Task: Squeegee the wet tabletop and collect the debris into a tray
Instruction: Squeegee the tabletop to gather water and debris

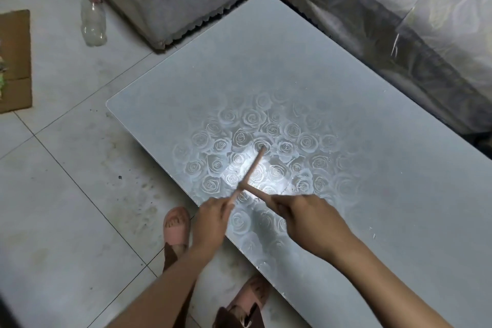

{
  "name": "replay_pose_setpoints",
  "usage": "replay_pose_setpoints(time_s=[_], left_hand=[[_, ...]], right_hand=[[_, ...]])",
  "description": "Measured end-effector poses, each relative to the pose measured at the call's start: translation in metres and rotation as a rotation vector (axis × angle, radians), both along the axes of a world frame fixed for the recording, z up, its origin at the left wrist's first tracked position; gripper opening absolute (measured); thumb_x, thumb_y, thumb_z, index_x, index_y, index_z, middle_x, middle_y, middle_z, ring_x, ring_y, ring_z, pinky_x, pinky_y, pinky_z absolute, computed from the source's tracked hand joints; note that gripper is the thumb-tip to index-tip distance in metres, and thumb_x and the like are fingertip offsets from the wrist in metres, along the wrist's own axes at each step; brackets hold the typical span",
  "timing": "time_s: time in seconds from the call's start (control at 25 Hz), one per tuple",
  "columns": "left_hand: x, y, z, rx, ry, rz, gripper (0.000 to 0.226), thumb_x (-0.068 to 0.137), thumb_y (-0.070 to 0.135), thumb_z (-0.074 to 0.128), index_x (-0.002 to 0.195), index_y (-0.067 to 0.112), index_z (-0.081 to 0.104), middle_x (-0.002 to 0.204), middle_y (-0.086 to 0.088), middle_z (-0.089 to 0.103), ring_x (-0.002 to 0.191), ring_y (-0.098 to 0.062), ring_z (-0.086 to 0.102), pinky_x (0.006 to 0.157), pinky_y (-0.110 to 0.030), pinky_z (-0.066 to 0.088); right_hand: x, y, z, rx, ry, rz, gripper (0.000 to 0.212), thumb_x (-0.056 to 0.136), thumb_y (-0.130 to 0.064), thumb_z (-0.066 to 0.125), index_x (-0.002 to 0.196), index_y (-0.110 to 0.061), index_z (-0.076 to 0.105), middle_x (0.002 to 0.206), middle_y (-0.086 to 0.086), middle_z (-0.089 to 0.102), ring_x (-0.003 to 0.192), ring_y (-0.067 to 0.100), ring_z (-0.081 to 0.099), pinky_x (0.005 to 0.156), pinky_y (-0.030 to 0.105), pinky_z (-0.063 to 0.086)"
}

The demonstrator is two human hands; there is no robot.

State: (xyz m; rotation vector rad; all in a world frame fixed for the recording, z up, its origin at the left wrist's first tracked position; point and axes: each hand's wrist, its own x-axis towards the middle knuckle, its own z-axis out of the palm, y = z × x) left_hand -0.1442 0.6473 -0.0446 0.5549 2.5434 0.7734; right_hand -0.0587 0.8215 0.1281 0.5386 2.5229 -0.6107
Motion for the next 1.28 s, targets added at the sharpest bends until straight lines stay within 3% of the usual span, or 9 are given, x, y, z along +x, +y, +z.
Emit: replay_pose_setpoints(time_s=[0.12,0.2,0.32,0.4,0.56,0.68,0.84,1.0,1.28], left_hand=[[-0.015,-0.010,-0.003,-0.068,0.032,0.015,0.020,0.093,0.029,0.059,0.100,0.013,0.070,0.085,-0.005,0.064,0.080,-0.024,0.061,0.067,-0.033,0.043],[0.010,0.010,-0.007,-0.052,-0.013,-0.010,0.023,0.093,0.030,0.058,0.098,0.011,0.069,0.085,-0.007,0.063,0.081,-0.025,0.060,0.069,-0.035,0.043],[0.069,0.048,-0.007,-0.088,-0.133,-0.137,0.028,0.095,0.037,0.052,0.103,0.015,0.066,0.096,-0.003,0.062,0.091,-0.021,0.058,0.075,-0.033,0.042],[0.077,0.061,-0.006,-0.129,-0.149,-0.226,0.030,0.095,0.040,0.049,0.105,0.016,0.064,0.101,-0.001,0.061,0.096,-0.020,0.057,0.078,-0.032,0.043],[0.026,0.053,0.007,-0.091,-0.132,-0.253,0.028,0.093,0.042,0.054,0.105,0.020,0.066,0.096,0.001,0.061,0.092,-0.016,0.058,0.075,-0.030,0.044],[-0.033,0.044,0.023,-0.042,-0.075,-0.211,0.029,0.092,0.044,0.055,0.106,0.022,0.067,0.093,0.004,0.062,0.089,-0.015,0.059,0.072,-0.030,0.047],[-0.127,0.040,0.046,-0.060,0.021,-0.209,0.030,0.090,0.047,0.057,0.108,0.026,0.067,0.095,0.004,0.064,0.092,-0.017,0.061,0.073,-0.031,0.047],[-0.241,0.035,0.058,-0.117,0.140,-0.181,0.037,0.094,0.044,0.052,0.121,0.021,0.061,0.115,-0.002,0.061,0.109,-0.023,0.057,0.085,-0.034,0.047],[-0.392,0.014,0.027,-0.381,0.186,-0.256,0.056,0.096,0.031,0.045,0.146,0.010,0.032,0.142,-0.009,0.039,0.126,-0.026,0.041,0.095,-0.036,0.044]], right_hand=[[-0.017,0.002,-0.017,-0.084,-0.029,-0.017,0.020,0.095,-0.023,0.037,0.086,-0.027,0.055,0.080,0.005,0.057,0.076,0.030,0.051,0.053,0.031,0.034],[0.009,0.020,-0.022,-0.046,-0.070,-0.061,0.024,0.096,-0.029,0.037,0.103,-0.036,0.060,0.089,0.003,0.064,0.083,0.028,0.058,0.059,0.031,0.040],[0.074,0.046,-0.013,-0.011,-0.158,-0.176,0.029,0.097,-0.037,0.036,0.115,-0.052,0.052,0.097,-0.009,0.068,0.095,0.023,0.062,0.069,0.034,0.048],[0.097,0.049,-0.004,-0.005,-0.162,-0.227,0.035,0.098,-0.035,0.034,0.125,-0.053,0.047,0.104,-0.012,0.068,0.100,0.021,0.061,0.075,0.033,0.049],[0.076,0.039,-0.002,0.010,-0.008,-0.196,0.033,0.099,-0.040,0.028,0.127,-0.048,0.045,0.083,-0.006,0.059,0.086,0.021,0.059,0.071,0.033,0.048],[0.023,0.038,0.006,0.002,0.054,-0.183,0.031,0.096,-0.052,0.034,0.124,-0.047,0.045,0.084,-0.008,0.059,0.086,0.019,0.059,0.068,0.031,0.046],[-0.064,0.046,0.018,0.029,0.087,-0.075,0.034,0.094,-0.046,0.045,0.128,-0.044,0.043,0.092,-0.003,0.061,0.090,0.022,0.059,0.068,0.032,0.044],[-0.190,0.060,0.015,0.157,0.140,0.043,0.026,0.096,-0.043,0.039,0.119,-0.036,0.051,0.099,0.002,0.066,0.091,0.028,0.061,0.065,0.033,0.041],[-0.415,0.096,-0.003,0.238,-0.057,0.200,0.032,0.096,-0.032,0.038,0.124,-0.038,0.051,0.120,0.005,0.062,0.104,0.031,0.057,0.074,0.034,0.041]])
